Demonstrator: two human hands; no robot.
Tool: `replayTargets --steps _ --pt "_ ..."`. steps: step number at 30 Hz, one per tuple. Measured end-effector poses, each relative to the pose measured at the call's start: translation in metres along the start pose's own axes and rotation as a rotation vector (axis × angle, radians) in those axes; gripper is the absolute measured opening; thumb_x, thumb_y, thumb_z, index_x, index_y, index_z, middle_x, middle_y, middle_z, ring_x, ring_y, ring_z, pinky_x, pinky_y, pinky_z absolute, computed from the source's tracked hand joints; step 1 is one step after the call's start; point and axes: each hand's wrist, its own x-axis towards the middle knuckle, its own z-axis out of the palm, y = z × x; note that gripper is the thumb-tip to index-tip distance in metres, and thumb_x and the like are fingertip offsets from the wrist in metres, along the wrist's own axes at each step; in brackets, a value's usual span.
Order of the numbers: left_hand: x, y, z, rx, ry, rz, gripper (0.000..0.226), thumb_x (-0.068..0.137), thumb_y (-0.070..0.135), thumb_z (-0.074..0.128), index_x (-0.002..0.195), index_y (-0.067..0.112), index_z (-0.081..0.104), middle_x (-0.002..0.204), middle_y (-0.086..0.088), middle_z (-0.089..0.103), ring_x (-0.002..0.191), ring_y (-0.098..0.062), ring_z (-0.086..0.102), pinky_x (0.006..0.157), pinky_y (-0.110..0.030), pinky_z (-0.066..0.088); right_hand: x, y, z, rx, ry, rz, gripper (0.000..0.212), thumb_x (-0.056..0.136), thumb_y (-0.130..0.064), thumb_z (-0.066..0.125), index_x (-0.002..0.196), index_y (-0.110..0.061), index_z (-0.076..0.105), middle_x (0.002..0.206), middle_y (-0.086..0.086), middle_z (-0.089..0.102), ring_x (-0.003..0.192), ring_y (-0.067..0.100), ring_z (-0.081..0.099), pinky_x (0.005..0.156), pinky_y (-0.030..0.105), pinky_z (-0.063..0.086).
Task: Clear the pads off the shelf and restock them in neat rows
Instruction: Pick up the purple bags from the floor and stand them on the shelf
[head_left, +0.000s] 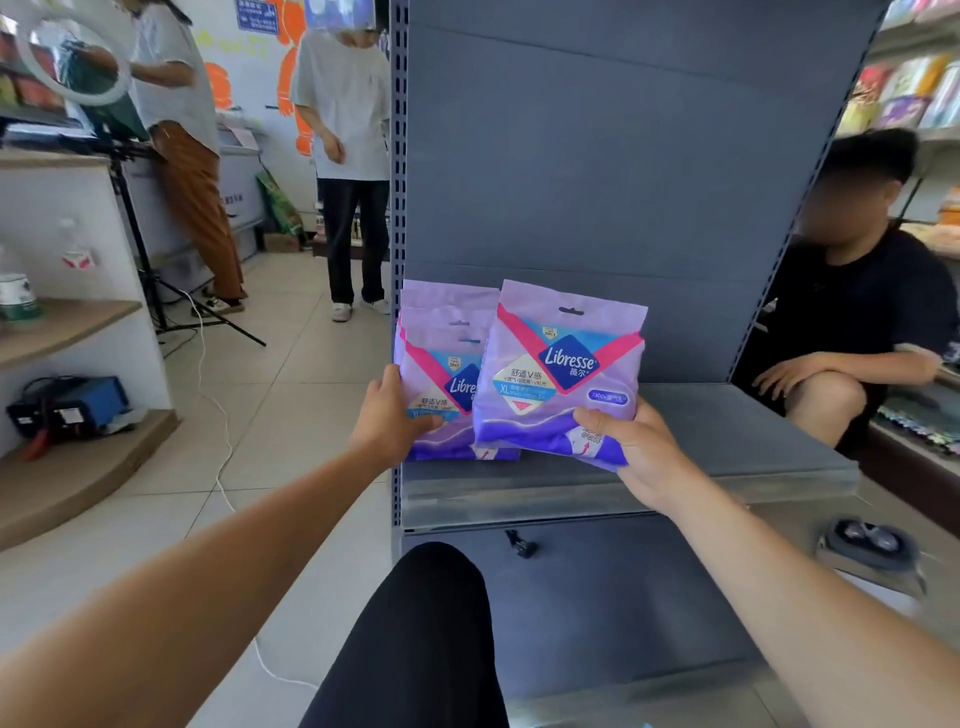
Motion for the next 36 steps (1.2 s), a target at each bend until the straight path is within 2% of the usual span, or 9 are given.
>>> replayTargets --steps 4,7,9,12,14,17,21,24,36 --pt "0.004 0.000 0.006 0.076 0.003 -0.006 0.053 0.078 0.023 0.080 0.108 0.013 0.038 0.117 -0.012 0.050 0.096 -0.023 0.055 0.071 -0.031 0.047 0.002 0.004 -0.005 -0.020 0.009 0.001 0.064 0.069 -0.021 0.085 0.125 -0.008 0.056 0.114 0.011 0.071 0.106 0.029 0.068 0.088 0.046 0.057" --pt "-0.003 0.001 0.008 0.128 0.061 0.010 0.064 0.077 0.028 0.080 0.121 0.009 0.038 0.122 -0.013 0.045 0.109 -0.026 0.050 0.089 -0.039 0.050 0.003 0.007 -0.006 -0.026 0.012 0.007 0.061 0.070 -0.017 0.078 0.125 -0.009 0.056 0.114 0.011 0.071 0.106 0.028 0.068 0.087 0.045 0.057" --pt "-0.012 0.001 0.007 0.277 0.188 0.157 0.068 0.079 0.032 0.077 0.128 0.004 0.039 0.119 -0.015 0.043 0.107 -0.029 0.046 0.091 -0.041 0.047 0.004 0.008 -0.004 -0.026 0.013 0.006 0.060 0.069 -0.018 0.078 0.124 -0.010 0.056 0.114 0.010 0.071 0.105 0.027 0.069 0.085 0.044 0.058" --pt "-0.031 0.005 0.004 0.537 0.260 0.522 0.055 0.084 0.040 0.062 0.123 0.004 0.048 0.114 -0.014 0.051 0.099 -0.031 0.049 0.081 -0.040 0.047 0.004 0.009 -0.002 -0.021 0.004 0.006 0.058 0.066 -0.020 0.080 0.120 -0.013 0.059 0.111 0.008 0.072 0.102 0.025 0.070 0.081 0.040 0.060" --pt "-0.044 0.007 0.003 0.644 0.090 0.650 0.051 0.084 0.046 0.045 0.118 0.009 0.055 0.112 -0.009 0.057 0.100 -0.031 0.053 0.081 -0.041 0.050 0.005 0.009 0.001 -0.017 -0.005 0.010 0.055 0.067 -0.018 0.079 0.118 -0.013 0.059 0.111 0.008 0.072 0.100 0.023 0.070 0.080 0.040 0.060" --pt "-0.056 0.005 0.006 0.763 -0.276 0.625 0.063 0.084 0.054 0.035 0.127 0.011 0.054 0.126 -0.006 0.055 0.116 -0.027 0.051 0.096 -0.039 0.046 0.007 0.010 0.005 -0.038 -0.003 0.015 0.063 0.065 -0.022 0.081 0.122 -0.011 0.057 0.114 0.009 0.071 0.105 0.025 0.069 0.087 0.045 0.057" --pt "-0.066 -0.005 0.014 0.860 -0.543 0.550 0.078 0.092 0.061 0.042 0.151 0.012 0.027 0.156 -0.003 0.028 0.144 -0.022 0.024 0.115 -0.034 0.026 0.012 0.014 0.015 -0.063 -0.024 0.019 0.063 0.065 -0.022 0.081 0.122 -0.014 0.057 0.114 0.006 0.071 0.107 0.023 0.068 0.087 0.044 0.057" --pt "-0.071 -0.008 0.015 0.842 -0.589 0.532 0.083 0.095 0.057 0.043 0.155 0.012 0.009 0.162 -0.003 0.011 0.148 -0.020 0.014 0.118 -0.030 0.014 0.017 0.021 0.025 -0.073 -0.048 0.029 0.062 0.063 -0.021 0.082 0.120 -0.015 0.058 0.114 0.005 0.071 0.107 0.022 0.068 0.087 0.043 0.057" --pt "-0.071 -0.012 0.015 0.791 -0.556 0.578 0.084 0.092 0.049 0.052 0.154 0.011 0.009 0.157 -0.003 0.023 0.143 -0.022 0.025 0.115 -0.032 0.023 0.043 0.055 0.052 -0.155 -0.077 -0.007 0.052 0.074 -0.011 0.082 0.120 -0.014 0.058 0.113 0.004 0.072 0.106 0.020 0.069 0.086 0.036 0.057"
